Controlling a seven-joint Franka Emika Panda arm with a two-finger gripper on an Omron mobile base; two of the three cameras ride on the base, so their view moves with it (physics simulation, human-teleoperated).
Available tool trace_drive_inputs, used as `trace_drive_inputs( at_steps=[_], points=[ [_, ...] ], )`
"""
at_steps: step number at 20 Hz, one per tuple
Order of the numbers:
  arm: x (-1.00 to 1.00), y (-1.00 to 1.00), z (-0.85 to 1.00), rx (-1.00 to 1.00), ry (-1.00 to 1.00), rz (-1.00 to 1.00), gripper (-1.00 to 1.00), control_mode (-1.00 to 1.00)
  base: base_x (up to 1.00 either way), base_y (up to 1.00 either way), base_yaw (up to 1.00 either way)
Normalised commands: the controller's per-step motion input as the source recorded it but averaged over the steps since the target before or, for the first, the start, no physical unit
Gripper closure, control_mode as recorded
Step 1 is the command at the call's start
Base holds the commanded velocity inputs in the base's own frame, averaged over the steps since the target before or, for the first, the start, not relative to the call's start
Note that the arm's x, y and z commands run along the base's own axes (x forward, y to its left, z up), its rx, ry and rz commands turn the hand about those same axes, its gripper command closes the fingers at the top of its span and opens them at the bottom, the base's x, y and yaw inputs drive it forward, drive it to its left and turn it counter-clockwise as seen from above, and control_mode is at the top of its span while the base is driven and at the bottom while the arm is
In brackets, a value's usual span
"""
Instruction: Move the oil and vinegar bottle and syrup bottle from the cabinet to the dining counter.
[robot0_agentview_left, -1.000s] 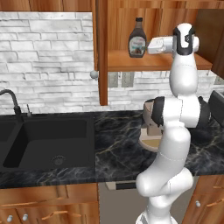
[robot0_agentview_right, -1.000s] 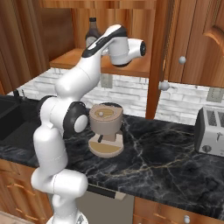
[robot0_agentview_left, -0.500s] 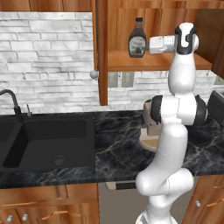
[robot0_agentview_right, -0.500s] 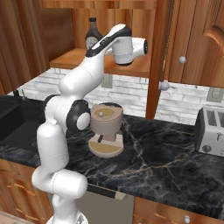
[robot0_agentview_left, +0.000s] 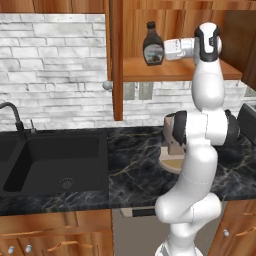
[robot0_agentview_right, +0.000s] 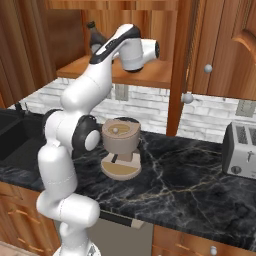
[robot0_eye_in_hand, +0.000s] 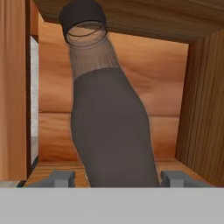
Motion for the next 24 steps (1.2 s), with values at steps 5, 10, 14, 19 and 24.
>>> trace_drive_inputs(
  at_steps=[5, 10, 14, 19, 24],
  points=[
    [-0.01, 0.24, 0.0, 0.0, 0.02, 0.0, 1.0, -1.0, 0.0, 0.0, 0.0],
    [0.0, -0.05, -0.06, 0.0, 0.0, -0.01, 1.0, -1.0, 0.0, 0.0, 0.0],
    [-0.15, -0.47, 0.0, 0.0, 0.0, -0.07, 1.0, -1.0, 0.0, 0.0, 0.0],
    [-0.36, -0.54, 0.0, 0.0, 0.0, -0.09, 1.0, -1.0, 0.0, 0.0, 0.0],
    [-0.57, -0.43, 0.0, 0.0, 0.02, -0.09, 1.0, -1.0, 0.0, 0.0, 0.0]
  ],
)
